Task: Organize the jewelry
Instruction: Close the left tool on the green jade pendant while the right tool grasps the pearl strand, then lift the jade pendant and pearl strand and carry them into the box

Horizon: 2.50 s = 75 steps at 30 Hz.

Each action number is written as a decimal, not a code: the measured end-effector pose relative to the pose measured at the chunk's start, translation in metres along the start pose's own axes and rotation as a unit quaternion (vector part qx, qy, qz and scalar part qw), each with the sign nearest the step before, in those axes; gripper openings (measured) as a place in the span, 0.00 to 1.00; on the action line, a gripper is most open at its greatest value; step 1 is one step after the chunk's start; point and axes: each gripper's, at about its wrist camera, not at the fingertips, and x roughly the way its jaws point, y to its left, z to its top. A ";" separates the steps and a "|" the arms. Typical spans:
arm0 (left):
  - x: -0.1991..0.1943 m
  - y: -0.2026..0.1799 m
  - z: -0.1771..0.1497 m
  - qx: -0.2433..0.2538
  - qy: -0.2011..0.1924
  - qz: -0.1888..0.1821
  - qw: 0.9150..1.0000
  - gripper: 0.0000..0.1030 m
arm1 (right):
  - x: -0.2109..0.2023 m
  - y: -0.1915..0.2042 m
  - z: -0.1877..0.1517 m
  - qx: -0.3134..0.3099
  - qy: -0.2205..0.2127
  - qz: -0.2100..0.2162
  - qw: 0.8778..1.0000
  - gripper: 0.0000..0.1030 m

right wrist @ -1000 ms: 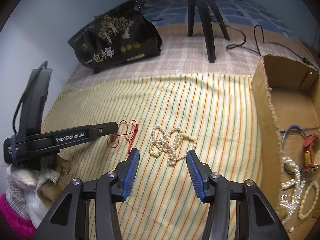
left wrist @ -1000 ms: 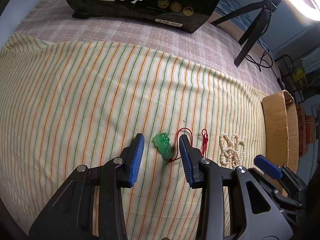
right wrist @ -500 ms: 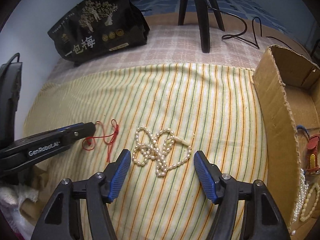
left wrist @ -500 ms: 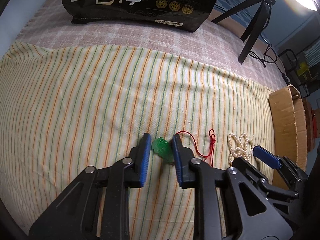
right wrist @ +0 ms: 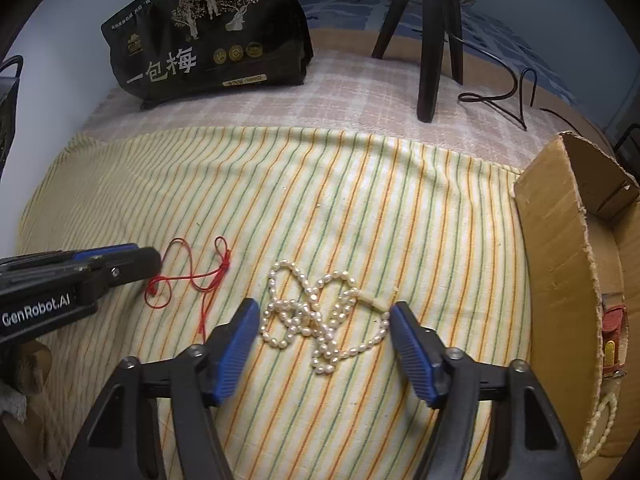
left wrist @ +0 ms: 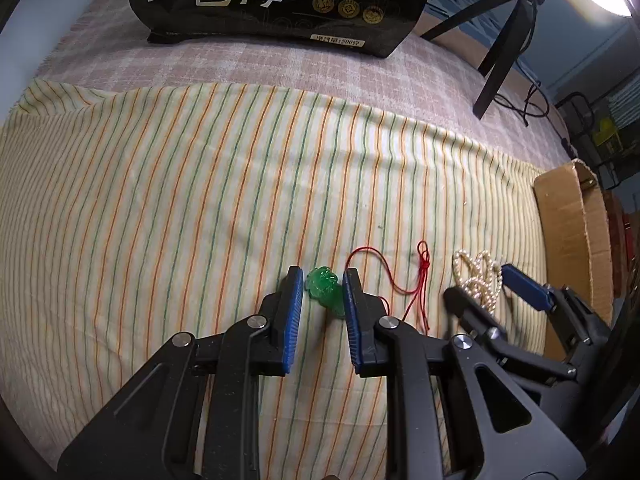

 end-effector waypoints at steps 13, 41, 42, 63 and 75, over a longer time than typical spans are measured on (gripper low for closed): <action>0.001 -0.006 -0.006 0.028 -0.016 0.013 0.999 0.16 | -0.004 0.003 -0.001 -0.018 -0.020 -0.016 1.000 0.08; -0.105 -0.024 -0.010 0.022 -0.098 -0.091 0.991 0.14 | -0.116 -0.030 -0.006 0.036 -0.116 0.079 0.989 0.05; -0.110 -0.026 -0.011 0.023 -0.101 -0.094 0.990 0.14 | -0.120 -0.034 -0.009 0.037 -0.118 0.079 0.989 0.05; -0.154 -0.122 -0.025 0.087 -0.142 -0.157 0.974 0.14 | -0.179 -0.147 -0.068 0.098 -0.137 0.031 0.985 0.05; -0.157 -0.195 -0.023 0.121 -0.150 -0.182 0.964 0.14 | -0.180 -0.187 -0.096 0.118 -0.121 0.017 0.985 0.05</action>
